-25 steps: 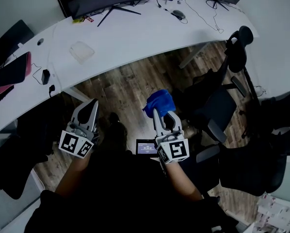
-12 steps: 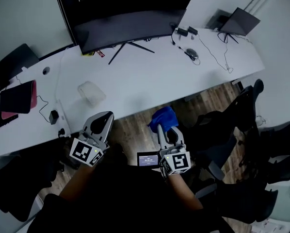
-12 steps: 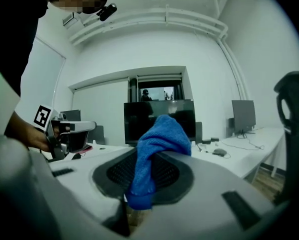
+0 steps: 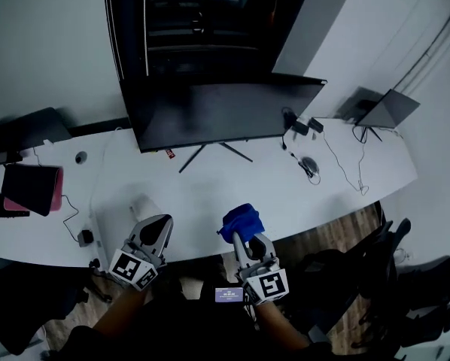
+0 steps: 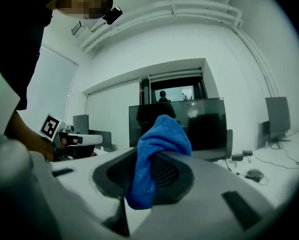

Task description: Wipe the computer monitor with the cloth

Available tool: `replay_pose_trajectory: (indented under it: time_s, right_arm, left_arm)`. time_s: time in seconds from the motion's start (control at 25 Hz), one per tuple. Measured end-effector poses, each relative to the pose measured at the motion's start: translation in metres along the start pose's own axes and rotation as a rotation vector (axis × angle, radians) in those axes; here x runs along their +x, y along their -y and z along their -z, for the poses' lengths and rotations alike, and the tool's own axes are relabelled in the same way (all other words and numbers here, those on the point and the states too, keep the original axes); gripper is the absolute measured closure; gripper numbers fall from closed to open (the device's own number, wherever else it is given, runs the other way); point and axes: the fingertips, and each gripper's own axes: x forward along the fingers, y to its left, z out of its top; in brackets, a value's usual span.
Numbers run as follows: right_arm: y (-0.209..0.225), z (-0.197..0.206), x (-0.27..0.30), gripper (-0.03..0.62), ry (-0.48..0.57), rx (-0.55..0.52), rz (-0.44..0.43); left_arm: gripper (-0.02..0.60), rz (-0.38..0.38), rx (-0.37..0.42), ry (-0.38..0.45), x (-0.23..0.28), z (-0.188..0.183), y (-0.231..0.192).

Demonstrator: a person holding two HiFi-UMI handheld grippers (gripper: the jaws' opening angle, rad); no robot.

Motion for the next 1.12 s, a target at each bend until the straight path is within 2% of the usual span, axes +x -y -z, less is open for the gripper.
replay_pose_trajectory:
  time_s: [0.36, 0.56, 0.68, 0.8, 0.96, 1.12]
  right_arm:
    - [0.05, -0.073, 0.115, 0.525, 0.093, -0.1, -0.317]
    - [0.039, -0.141, 0.167, 0.525, 0.202, -0.173, -0.515]
    - [0.022, -0.183, 0.194, 0.525, 0.277, -0.186, -0.602]
    - [0.003, -0.217, 0.22, 0.525, 0.336, -0.204, -0.639]
    - [-0.021, -0.258, 0.253, 0.525, 0.376, -0.261, -0.624]
    - [-0.051, -0.29, 0.281, 0.525, 0.393, -0.281, -0.628]
  left_arm:
    - [0.586, -0.219, 0.035, 0.075, 0.067, -0.043, -0.047]
    - [0.586, -0.311, 0.097, 0.113, 0.085, -0.07, -0.061]
    - [0.586, -0.34, 0.134, 0.122, 0.093, -0.081, -0.074]
    - [0.586, -0.363, 0.152, 0.132, 0.093, -0.094, -0.089]
    - [0.586, -0.403, 0.169, 0.156, 0.084, -0.121, -0.115]
    - [0.586, -0.407, 0.175, 0.154, 0.074, -0.14, -0.143]
